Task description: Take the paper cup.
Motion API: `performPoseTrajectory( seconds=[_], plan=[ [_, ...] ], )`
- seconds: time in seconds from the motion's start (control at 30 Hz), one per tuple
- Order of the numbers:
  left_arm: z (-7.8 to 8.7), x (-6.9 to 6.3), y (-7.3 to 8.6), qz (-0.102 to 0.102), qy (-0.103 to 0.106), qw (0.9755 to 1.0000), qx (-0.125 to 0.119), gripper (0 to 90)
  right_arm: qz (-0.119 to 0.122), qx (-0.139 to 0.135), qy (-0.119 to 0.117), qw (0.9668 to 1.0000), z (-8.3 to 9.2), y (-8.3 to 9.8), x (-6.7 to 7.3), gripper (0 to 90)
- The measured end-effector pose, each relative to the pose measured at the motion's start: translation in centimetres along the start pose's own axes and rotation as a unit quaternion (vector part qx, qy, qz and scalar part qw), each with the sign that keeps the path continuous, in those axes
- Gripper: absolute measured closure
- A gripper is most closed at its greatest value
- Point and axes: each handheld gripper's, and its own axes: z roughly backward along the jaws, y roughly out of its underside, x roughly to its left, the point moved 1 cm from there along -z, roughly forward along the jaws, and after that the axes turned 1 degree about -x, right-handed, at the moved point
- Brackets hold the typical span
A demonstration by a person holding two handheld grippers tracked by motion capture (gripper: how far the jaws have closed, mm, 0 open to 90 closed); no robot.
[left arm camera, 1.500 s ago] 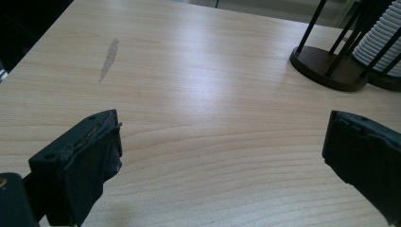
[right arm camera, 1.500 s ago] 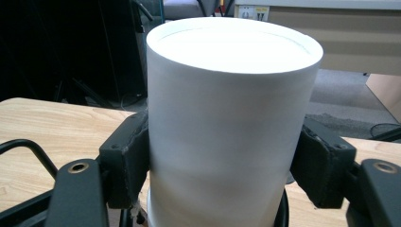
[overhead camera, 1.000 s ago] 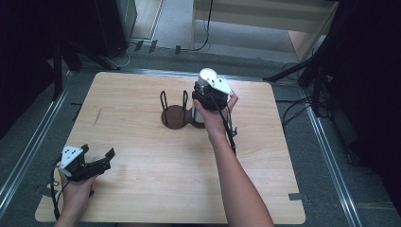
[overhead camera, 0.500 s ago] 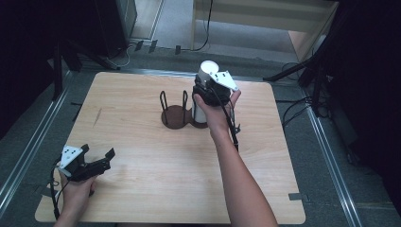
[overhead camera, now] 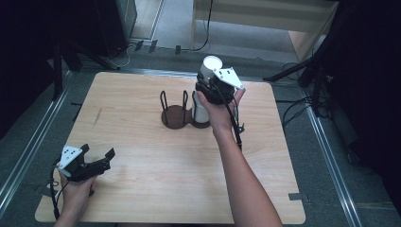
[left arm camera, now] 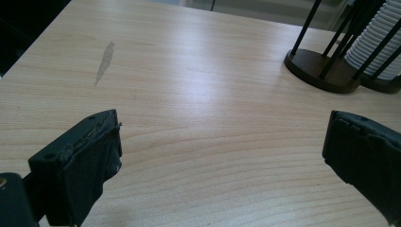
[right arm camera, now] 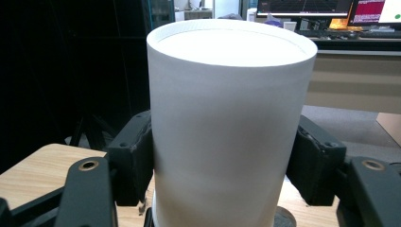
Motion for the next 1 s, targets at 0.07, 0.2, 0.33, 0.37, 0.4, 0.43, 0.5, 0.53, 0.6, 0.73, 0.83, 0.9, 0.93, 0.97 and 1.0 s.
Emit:
performPoseTrajectory(
  seconds=[0.07,0.2,0.33,0.37,0.4,0.43,0.5,0.53,0.6,0.73,0.83,0.9,0.93,0.97,1.0],
  plan=[
    [0.0,0.0,0.0,-0.001,0.0,1.0,-0.001,0.0,0.002,0.001,-0.002,1.0,0.5,-0.1,-0.1,32.4],
    [0.0,0.0,0.0,0.002,0.001,1.0,-0.003,0.0,-0.001,-0.003,-0.005,1.0,1.4,-0.4,-0.3,32.4],
    [0.0,0.1,0.0,0.004,0.001,1.0,-0.003,0.0,0.0,-0.005,-0.005,1.0,2.0,-0.6,-0.5,32.4],
    [0.0,0.1,0.0,0.003,0.001,1.0,-0.002,0.0,-0.003,-0.006,-0.004,1.0,2.4,-0.7,-0.7,32.5],
    [0.0,0.1,0.0,0.003,0.001,1.0,-0.002,0.0,-0.003,-0.006,-0.006,1.0,2.7,-0.7,-0.8,32.4],
    [0.0,0.1,0.0,0.001,0.001,1.0,-0.002,0.0,-0.003,-0.006,-0.006,1.0,3.0,-0.6,-0.9,32.5],
    [0.0,0.0,0.0,-0.001,0.001,1.0,-0.002,0.0,-0.002,-0.006,-0.005,1.0,3.2,-0.6,-1.0,32.5],
    [0.1,0.0,0.0,-0.002,0.002,1.0,-0.001,0.0,-0.006,-0.006,-0.007,0.9999,3.8,-0.5,-1.1,32.4],
    [0.0,0.1,0.0,0.0,0.007,1.0,-0.002,0.0,-0.006,-0.006,-0.009,0.9999,4.5,-0.3,-1.2,32.5],
    [0.0,0.1,0.0,0.005,0.012,0.9999,-0.004,0.0,-0.005,-0.004,-0.014,0.9999,5.8,0.1,-1.4,32.4],
    [0.0,0.0,0.0,-0.004,0.01,0.9999,0.0,0.0,-0.002,-0.002,-0.015,0.9999,6.4,0.3,-1.5,32.4],
    [0.0,-0.3,0.0,-0.015,0.004,0.9999,0.004,0.0,-0.005,0.002,-0.019,0.9998,7.1,0.6,-1.6,32.4],
    [0.0,-0.3,-0.1,-0.021,0.004,0.9998,0.006,0.0,-0.006,0.002,-0.02,0.9998,7.4,0.7,-1.6,32.4],
    [0.0,-0.5,-0.1,-0.03,0.002,0.9995,0.009,0.0,-0.001,0.004,-0.02,0.9998,7.8,1.0,-1.7,32.4],
    [0.0,-0.5,-0.1,-0.032,0.003,0.9994,0.009,0.0,0.003,0.005,-0.017,0.9998,8.0,1.2,-1.7,32.4]
  ],
)
